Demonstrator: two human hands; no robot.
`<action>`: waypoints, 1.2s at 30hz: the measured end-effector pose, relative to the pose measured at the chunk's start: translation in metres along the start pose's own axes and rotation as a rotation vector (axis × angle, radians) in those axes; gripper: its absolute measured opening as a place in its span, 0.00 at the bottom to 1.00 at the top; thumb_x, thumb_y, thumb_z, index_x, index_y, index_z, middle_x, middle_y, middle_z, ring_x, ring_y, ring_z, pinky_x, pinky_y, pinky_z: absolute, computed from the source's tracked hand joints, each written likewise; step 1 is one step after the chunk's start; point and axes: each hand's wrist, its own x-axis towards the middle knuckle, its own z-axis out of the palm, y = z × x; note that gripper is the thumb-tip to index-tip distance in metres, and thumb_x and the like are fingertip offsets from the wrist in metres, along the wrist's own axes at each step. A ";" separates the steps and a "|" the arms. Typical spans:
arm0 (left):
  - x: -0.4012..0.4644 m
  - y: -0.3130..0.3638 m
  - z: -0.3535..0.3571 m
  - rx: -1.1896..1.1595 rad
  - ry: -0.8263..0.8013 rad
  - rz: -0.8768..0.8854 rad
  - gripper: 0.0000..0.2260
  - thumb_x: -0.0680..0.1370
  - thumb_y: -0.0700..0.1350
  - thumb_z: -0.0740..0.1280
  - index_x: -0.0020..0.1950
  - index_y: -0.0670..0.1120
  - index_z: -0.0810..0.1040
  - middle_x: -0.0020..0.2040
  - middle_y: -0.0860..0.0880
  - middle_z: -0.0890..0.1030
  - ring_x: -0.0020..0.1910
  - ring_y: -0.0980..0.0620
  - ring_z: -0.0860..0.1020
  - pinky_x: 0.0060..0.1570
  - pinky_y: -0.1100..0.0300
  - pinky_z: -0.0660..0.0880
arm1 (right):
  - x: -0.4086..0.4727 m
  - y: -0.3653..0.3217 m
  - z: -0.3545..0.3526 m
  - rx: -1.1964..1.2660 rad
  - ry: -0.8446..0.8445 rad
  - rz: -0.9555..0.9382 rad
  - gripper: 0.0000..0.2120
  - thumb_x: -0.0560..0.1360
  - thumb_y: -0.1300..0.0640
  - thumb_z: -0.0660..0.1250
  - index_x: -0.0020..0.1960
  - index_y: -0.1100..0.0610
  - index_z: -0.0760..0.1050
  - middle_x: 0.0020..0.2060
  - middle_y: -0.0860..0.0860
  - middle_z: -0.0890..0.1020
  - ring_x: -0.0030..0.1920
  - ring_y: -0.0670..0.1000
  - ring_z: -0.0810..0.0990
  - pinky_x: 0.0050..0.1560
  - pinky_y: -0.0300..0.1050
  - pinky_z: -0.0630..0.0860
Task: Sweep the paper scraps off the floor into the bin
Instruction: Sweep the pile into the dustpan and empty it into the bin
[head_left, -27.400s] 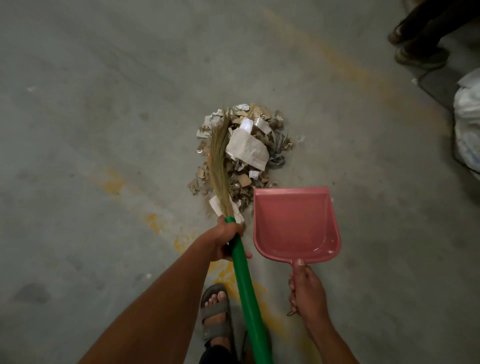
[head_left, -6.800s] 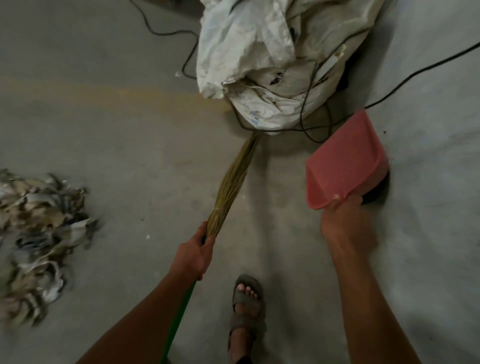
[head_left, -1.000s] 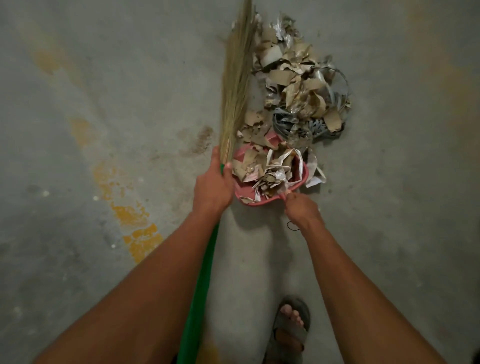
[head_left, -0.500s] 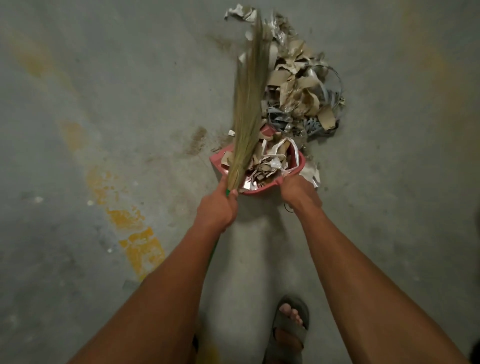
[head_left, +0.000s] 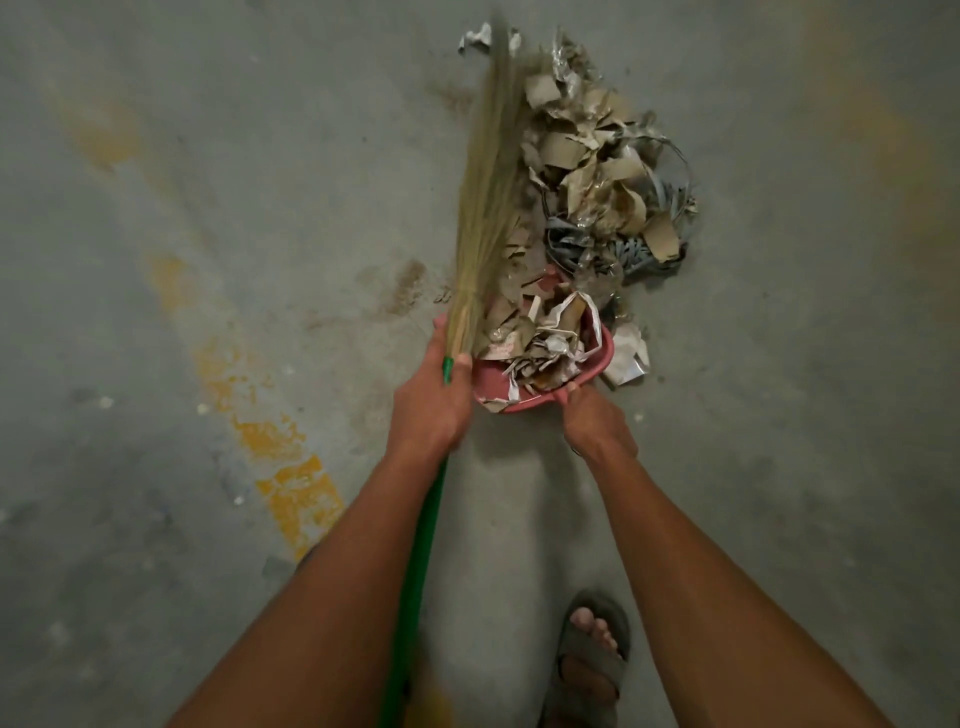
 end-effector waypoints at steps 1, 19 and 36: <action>0.014 0.005 0.000 0.054 0.010 0.012 0.25 0.85 0.62 0.55 0.82 0.71 0.52 0.58 0.39 0.83 0.44 0.39 0.84 0.48 0.43 0.85 | 0.000 0.005 0.002 0.005 0.008 0.008 0.23 0.85 0.37 0.51 0.68 0.50 0.74 0.69 0.59 0.79 0.66 0.65 0.78 0.58 0.58 0.72; 0.082 -0.026 0.004 0.519 -0.144 0.129 0.30 0.86 0.58 0.56 0.84 0.66 0.44 0.59 0.35 0.82 0.44 0.36 0.83 0.52 0.45 0.83 | 0.027 -0.022 -0.020 -0.017 0.113 0.059 0.24 0.86 0.40 0.54 0.70 0.55 0.76 0.69 0.59 0.78 0.68 0.65 0.78 0.62 0.58 0.73; 0.032 -0.041 -0.015 0.201 0.038 0.105 0.27 0.86 0.61 0.57 0.84 0.67 0.51 0.54 0.42 0.82 0.42 0.39 0.82 0.51 0.46 0.82 | 0.023 -0.017 -0.008 -0.014 0.076 -0.024 0.14 0.87 0.44 0.55 0.55 0.53 0.73 0.62 0.60 0.81 0.62 0.63 0.79 0.52 0.54 0.69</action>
